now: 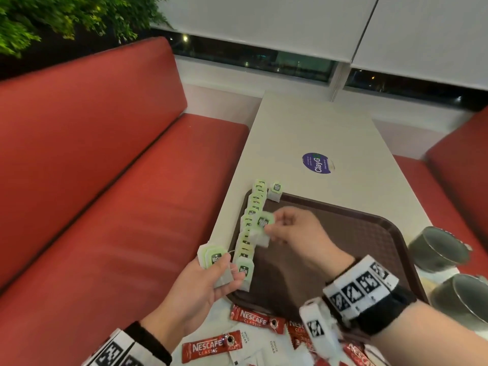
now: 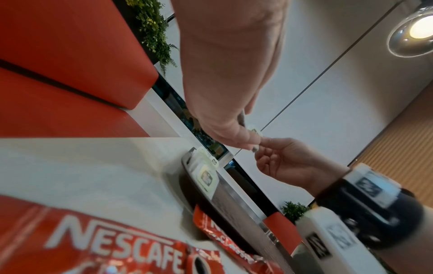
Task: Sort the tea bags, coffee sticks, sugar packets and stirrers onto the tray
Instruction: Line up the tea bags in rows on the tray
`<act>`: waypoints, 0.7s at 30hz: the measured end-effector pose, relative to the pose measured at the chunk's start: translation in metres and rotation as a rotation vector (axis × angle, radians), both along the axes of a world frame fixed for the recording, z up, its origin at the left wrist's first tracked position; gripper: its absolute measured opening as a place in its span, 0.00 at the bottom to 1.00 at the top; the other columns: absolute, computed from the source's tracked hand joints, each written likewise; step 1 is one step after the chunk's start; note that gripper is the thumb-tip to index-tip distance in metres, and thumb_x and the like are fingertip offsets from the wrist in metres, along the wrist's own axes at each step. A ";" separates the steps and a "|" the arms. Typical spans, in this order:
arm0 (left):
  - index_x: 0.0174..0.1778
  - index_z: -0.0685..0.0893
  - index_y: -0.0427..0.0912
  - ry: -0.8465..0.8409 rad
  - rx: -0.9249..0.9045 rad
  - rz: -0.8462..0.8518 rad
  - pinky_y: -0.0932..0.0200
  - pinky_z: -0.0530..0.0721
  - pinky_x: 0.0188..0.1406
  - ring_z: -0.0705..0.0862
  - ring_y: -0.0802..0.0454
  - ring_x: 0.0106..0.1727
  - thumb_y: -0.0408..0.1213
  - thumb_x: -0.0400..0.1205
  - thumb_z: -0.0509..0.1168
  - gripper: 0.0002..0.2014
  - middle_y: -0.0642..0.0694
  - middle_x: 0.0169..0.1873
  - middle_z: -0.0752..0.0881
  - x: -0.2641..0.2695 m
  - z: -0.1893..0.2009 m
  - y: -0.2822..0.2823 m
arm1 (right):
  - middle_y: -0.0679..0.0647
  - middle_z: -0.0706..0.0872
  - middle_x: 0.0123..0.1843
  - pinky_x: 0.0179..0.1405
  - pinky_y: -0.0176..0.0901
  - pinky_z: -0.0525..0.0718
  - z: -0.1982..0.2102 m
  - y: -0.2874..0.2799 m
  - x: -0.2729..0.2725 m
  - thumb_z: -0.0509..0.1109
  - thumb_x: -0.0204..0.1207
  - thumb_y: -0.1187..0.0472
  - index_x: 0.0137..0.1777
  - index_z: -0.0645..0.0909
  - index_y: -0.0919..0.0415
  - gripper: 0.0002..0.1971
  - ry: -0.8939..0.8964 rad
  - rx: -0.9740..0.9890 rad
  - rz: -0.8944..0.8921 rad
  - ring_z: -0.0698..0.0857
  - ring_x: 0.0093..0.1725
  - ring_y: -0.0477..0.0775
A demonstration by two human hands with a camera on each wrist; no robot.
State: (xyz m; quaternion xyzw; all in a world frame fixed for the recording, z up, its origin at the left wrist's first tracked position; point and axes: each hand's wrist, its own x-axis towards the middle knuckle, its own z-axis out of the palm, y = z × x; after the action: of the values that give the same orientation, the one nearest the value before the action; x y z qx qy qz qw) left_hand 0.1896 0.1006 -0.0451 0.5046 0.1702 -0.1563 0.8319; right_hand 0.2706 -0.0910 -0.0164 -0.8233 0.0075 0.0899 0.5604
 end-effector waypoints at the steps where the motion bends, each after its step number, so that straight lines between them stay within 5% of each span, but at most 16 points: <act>1: 0.51 0.81 0.34 0.023 0.000 0.010 0.58 0.88 0.35 0.90 0.41 0.44 0.34 0.80 0.66 0.08 0.38 0.36 0.88 0.000 -0.002 0.003 | 0.47 0.83 0.24 0.29 0.36 0.75 0.001 -0.005 0.017 0.78 0.70 0.67 0.35 0.81 0.56 0.09 -0.049 -0.049 -0.053 0.78 0.23 0.42; 5: 0.51 0.77 0.28 0.100 -0.028 0.052 0.51 0.90 0.42 0.90 0.37 0.47 0.26 0.84 0.59 0.05 0.30 0.43 0.86 -0.004 -0.006 0.015 | 0.51 0.83 0.34 0.27 0.29 0.75 -0.005 -0.021 0.082 0.72 0.73 0.69 0.40 0.82 0.60 0.05 -0.137 -0.277 -0.194 0.79 0.32 0.47; 8: 0.52 0.76 0.30 0.120 -0.054 0.091 0.45 0.88 0.48 0.88 0.32 0.50 0.24 0.85 0.53 0.06 0.24 0.48 0.85 -0.007 -0.004 0.021 | 0.57 0.85 0.38 0.39 0.42 0.84 -0.022 -0.028 0.117 0.70 0.68 0.74 0.40 0.83 0.62 0.07 -0.059 -0.352 -0.239 0.83 0.40 0.55; 10: 0.53 0.75 0.31 0.122 -0.067 0.109 0.46 0.89 0.46 0.87 0.31 0.51 0.24 0.86 0.53 0.06 0.23 0.49 0.85 -0.010 -0.003 0.025 | 0.59 0.86 0.40 0.47 0.49 0.86 -0.034 -0.029 0.134 0.69 0.67 0.75 0.39 0.83 0.62 0.08 -0.014 -0.412 -0.241 0.84 0.44 0.58; 14: 0.56 0.76 0.30 0.133 -0.074 0.122 0.50 0.91 0.39 0.88 0.31 0.51 0.25 0.86 0.55 0.07 0.24 0.47 0.86 -0.014 -0.005 0.032 | 0.57 0.83 0.42 0.42 0.42 0.77 -0.050 -0.025 0.152 0.67 0.70 0.73 0.41 0.82 0.60 0.08 0.037 -0.539 -0.211 0.81 0.44 0.56; 21: 0.56 0.77 0.30 0.135 -0.061 0.140 0.52 0.91 0.38 0.89 0.34 0.46 0.25 0.85 0.56 0.07 0.26 0.45 0.87 -0.019 -0.007 0.040 | 0.61 0.86 0.55 0.56 0.46 0.80 -0.063 -0.018 0.166 0.66 0.73 0.70 0.51 0.85 0.62 0.10 0.037 -0.647 -0.231 0.83 0.57 0.62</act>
State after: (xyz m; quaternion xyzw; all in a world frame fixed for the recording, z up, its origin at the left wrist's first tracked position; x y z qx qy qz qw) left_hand 0.1703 0.1404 -0.0519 0.4541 0.2556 -0.1365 0.8425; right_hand 0.4364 -0.1088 -0.0795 -0.9503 0.1389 0.0336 0.2764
